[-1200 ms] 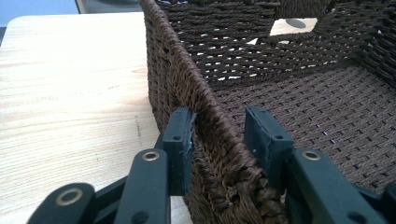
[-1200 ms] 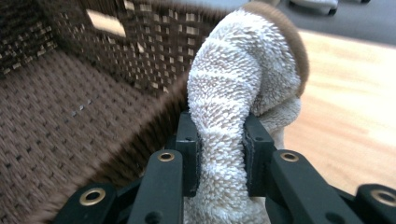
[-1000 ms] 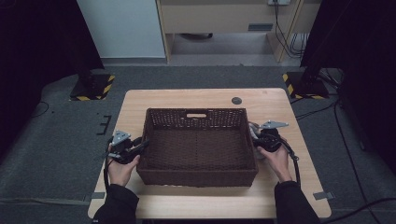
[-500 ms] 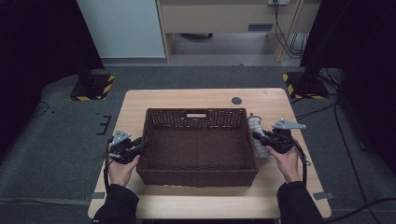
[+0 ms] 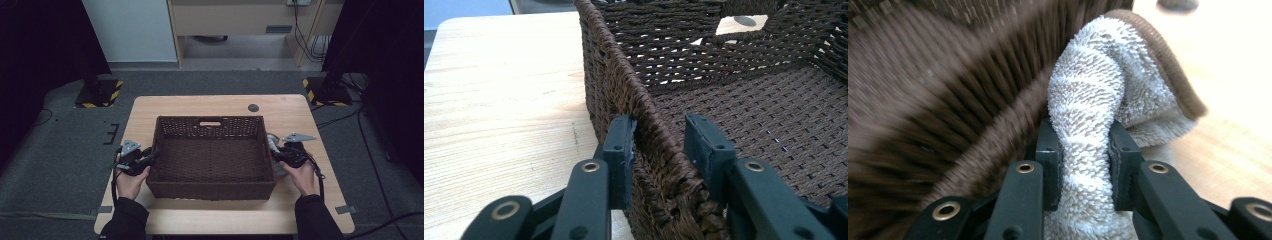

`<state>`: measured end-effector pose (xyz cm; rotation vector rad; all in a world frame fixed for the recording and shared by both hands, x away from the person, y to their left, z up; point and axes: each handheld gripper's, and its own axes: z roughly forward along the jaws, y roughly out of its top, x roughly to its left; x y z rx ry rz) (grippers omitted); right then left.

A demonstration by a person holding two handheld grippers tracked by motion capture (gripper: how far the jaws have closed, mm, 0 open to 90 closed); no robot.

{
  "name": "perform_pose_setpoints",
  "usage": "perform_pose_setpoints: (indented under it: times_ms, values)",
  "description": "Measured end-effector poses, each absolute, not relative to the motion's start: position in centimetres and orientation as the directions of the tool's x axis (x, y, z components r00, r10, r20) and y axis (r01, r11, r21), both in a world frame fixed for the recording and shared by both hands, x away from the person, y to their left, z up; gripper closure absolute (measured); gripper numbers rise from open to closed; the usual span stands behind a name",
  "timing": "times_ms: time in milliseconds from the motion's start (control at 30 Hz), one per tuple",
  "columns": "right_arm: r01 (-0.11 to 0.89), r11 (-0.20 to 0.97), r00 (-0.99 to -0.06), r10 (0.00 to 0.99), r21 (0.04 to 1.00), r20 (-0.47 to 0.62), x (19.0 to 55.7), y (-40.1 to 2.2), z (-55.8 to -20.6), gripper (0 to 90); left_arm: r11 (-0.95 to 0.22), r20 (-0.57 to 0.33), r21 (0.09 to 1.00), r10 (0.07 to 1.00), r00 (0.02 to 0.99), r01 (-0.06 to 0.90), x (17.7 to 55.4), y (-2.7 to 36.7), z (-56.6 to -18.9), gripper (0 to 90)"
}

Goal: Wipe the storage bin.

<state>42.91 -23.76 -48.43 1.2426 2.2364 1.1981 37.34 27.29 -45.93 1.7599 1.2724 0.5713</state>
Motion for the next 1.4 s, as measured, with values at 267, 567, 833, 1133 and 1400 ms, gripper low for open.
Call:
perform_pose_setpoints:
  times_ms: [267, 567, 833, 1133, 1400]
  values:
    - [0.449, 0.201, -0.601, 0.789, 0.870, 0.128, 40.6, -25.0, -45.6, 73.3, -0.101, -0.120, 0.846, 0.921, 0.371, 0.524, 37.3, 27.3, -45.9, 63.4]
    - [0.546, 0.305, -0.606, 0.787, 0.780, 0.116, 41.2, -23.7, -48.8, 73.2, -0.098, -0.122, 0.846, 0.921, 0.369, 0.525, 37.3, 27.3, -45.9, 63.1]
    - [0.514, 0.250, -0.587, 0.800, 0.820, 0.124, 40.2, -24.4, -47.4, 73.1, -0.097, -0.121, 0.846, 0.923, 0.366, 0.525, 37.3, 27.3, -45.9, 62.4]
    - [0.454, 0.247, -0.626, 0.772, 0.856, 0.109, 37.7, -25.1, -45.9, 73.2, -0.094, -0.123, 0.845, 0.924, 0.362, 0.526, 37.3, 27.3, -45.9, 61.8]
    - [0.548, 0.350, -0.625, 0.775, 0.760, 0.094, 38.7, -23.8, -49.1, 73.1, -0.106, -0.108, 0.843, 0.927, 0.358, 0.527, 37.4, 27.0, -45.8, 66.3]
